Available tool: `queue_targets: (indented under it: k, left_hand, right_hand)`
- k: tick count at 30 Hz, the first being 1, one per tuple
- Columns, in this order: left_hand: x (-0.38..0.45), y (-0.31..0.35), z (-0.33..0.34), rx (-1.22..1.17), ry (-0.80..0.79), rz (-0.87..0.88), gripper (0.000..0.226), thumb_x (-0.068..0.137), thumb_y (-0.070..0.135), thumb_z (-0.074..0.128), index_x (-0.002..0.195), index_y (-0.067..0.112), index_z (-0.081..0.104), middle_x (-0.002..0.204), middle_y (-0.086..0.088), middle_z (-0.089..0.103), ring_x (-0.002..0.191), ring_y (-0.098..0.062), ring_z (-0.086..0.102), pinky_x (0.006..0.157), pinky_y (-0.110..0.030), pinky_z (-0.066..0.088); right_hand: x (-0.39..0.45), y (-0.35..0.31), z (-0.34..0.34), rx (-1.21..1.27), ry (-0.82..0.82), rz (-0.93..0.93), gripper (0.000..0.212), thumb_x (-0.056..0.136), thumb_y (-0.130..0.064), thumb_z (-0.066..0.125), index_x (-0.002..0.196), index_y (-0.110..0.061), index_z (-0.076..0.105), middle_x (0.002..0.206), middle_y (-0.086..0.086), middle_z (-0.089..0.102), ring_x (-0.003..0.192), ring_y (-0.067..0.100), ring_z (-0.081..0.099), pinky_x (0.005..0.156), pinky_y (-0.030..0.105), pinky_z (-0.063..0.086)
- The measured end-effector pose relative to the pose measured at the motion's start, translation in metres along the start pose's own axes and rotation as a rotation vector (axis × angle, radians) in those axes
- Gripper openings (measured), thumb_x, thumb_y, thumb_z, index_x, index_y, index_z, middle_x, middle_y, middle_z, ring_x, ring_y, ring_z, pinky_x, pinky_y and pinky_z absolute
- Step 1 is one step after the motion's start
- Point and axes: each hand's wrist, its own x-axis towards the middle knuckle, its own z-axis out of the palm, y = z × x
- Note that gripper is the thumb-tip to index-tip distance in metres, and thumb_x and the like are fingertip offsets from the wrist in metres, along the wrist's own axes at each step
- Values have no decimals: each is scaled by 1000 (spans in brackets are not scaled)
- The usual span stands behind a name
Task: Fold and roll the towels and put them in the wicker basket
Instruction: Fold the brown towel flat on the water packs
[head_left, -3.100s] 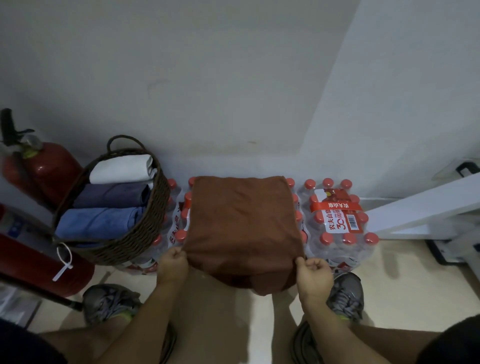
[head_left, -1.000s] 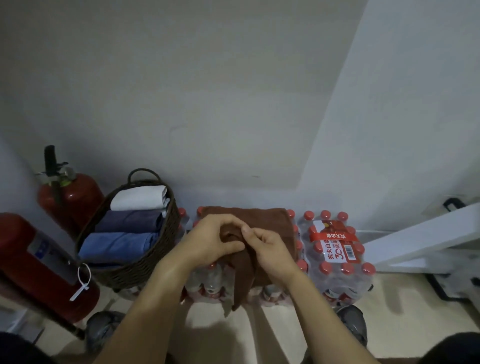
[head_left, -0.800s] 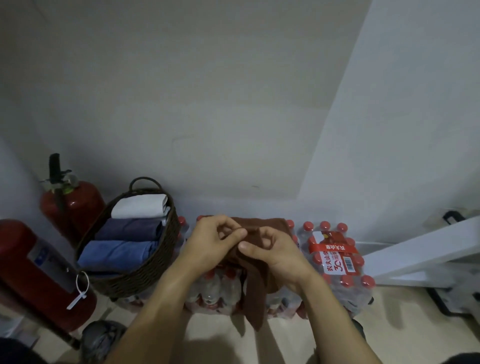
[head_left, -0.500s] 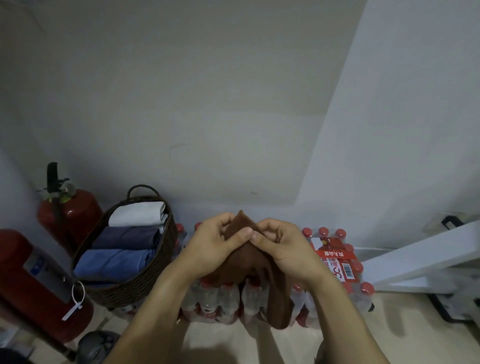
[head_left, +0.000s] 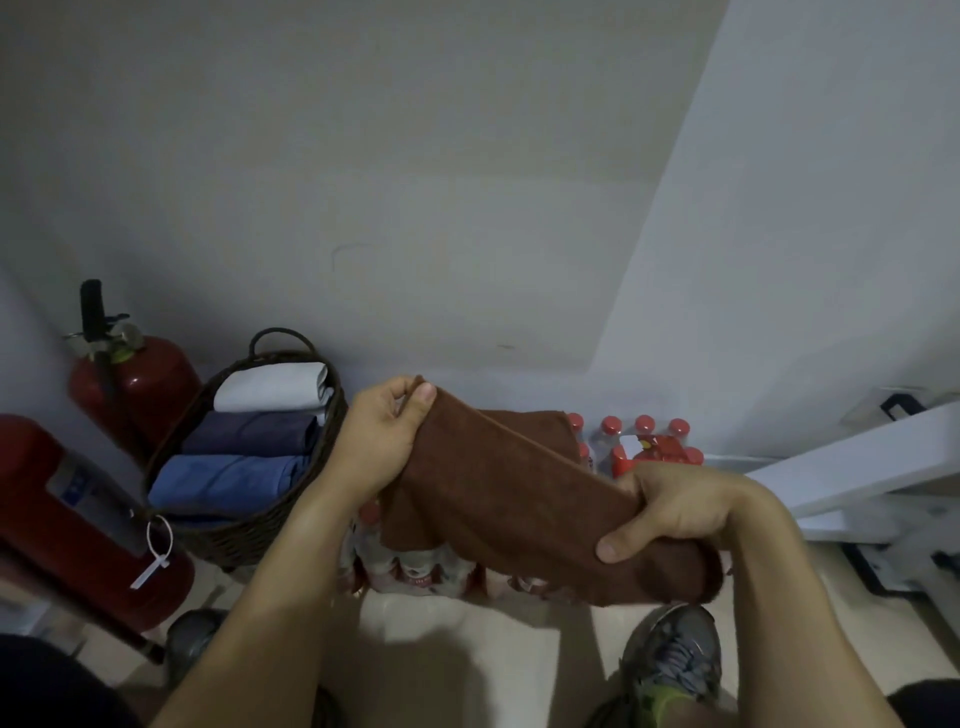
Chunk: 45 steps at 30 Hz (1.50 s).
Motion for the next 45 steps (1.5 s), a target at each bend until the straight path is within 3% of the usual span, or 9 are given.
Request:
queue_targets:
  k: [6,10,15,21,26,30,35,40,45]
  left_hand:
    - [8,-29,-16,-6,28,-211,28,99,27,52,83,12,69,68,3,71,61,-8,66,56,-19,50]
    - [11,-39,-18,-68,55,-294,29,100,27,51,83,12,68,66,2,71,59,-9,66,53,-22,51]
    - [28,-57,-17,-26,127,-334,33,102,26,46,79,9,61,62,0,63,54,-12,60,51,-25,48]
    - [71,-94,-12,264,196,-260,28,102,21,43,86,2,56,80,-11,56,76,-24,52,63,-30,40]
    - [114,-136,2,437,87,-285,26,104,16,39,86,-1,50,89,-19,53,87,-34,52,74,-37,39]
    - [139,-168,12,566,85,-260,25,103,16,40,93,-3,54,96,-25,57,90,-36,55,74,-37,38]
    - [156,-203,17,730,18,-208,16,101,17,45,92,6,53,86,-20,58,84,-40,56,66,-35,35]
    - [160,-215,17,929,-102,-259,43,96,37,55,129,11,49,126,-15,41,99,-41,58,85,-47,47]
    - [163,-210,16,945,-181,-303,37,96,36,55,123,11,54,125,-13,33,99,-39,55,96,-48,46]
  right_hand:
    - [-4,33,-17,381,38,-147,37,77,-5,73,110,13,67,109,30,69,93,33,71,83,36,58]
    - [15,41,-20,706,285,-259,30,84,-12,66,109,3,72,107,22,72,93,27,72,79,33,61]
    - [59,27,-21,797,495,-314,22,97,-16,57,101,0,72,94,18,75,79,23,74,62,27,59]
    - [133,27,-41,553,750,-310,22,99,-21,58,93,-8,74,78,5,76,68,16,70,62,29,59]
    - [199,51,-70,231,923,-216,23,96,-26,62,95,-5,73,87,10,74,84,26,70,82,43,57]
    - [241,68,-84,-80,1003,-137,24,96,-30,59,95,-9,72,90,12,73,90,30,66,74,27,43]
    - [267,80,-95,-445,936,-141,23,93,-34,62,95,-12,69,91,8,68,88,30,64,72,28,41]
    - [277,88,-103,-541,767,-57,37,96,-40,57,125,-17,60,118,9,51,102,28,58,89,35,48]
    - [276,74,-112,-545,668,-40,22,94,-32,63,101,-12,70,101,8,52,94,28,59,83,29,45]
